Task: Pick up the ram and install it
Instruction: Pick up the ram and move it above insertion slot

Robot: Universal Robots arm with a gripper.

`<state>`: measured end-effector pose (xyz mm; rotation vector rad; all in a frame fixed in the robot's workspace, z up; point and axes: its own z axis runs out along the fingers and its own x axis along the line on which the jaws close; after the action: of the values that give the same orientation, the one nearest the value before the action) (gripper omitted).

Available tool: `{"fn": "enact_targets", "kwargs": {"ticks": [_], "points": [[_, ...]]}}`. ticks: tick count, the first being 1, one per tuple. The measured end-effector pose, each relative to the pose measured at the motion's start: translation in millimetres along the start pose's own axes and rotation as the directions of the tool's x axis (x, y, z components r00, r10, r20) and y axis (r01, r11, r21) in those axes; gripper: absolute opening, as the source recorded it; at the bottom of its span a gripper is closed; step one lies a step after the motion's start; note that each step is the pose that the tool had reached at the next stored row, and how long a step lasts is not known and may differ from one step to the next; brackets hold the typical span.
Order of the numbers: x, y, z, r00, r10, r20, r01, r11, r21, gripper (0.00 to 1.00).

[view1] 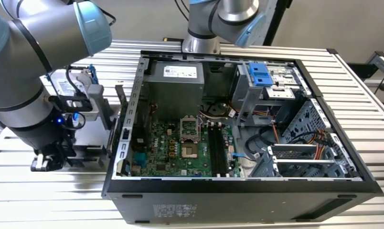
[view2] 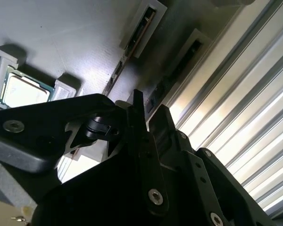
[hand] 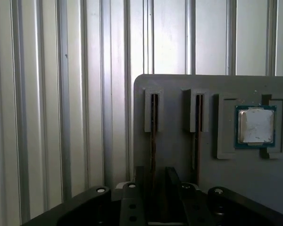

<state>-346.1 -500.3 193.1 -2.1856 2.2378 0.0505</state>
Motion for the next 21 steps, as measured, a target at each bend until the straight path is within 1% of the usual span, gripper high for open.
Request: {"fn": "enact_targets", "kwargs": {"ticks": [2,18,19,21], "points": [[-0.9,0.0,0.1,1.0,0.0,-0.0003,0.0,1.0,0.0002,1.0],[-1.4,0.0,0.2,1.0,0.0,-0.0003,0.0,1.0,0.0001,1.0],[-1.4,0.0,0.1,1.0,0.0,-0.0006,0.0,1.0,0.0,0.0],[-1.5,0.0,0.2,1.0,0.0,-0.0003,0.0,1.0,0.0001,0.0]]}}
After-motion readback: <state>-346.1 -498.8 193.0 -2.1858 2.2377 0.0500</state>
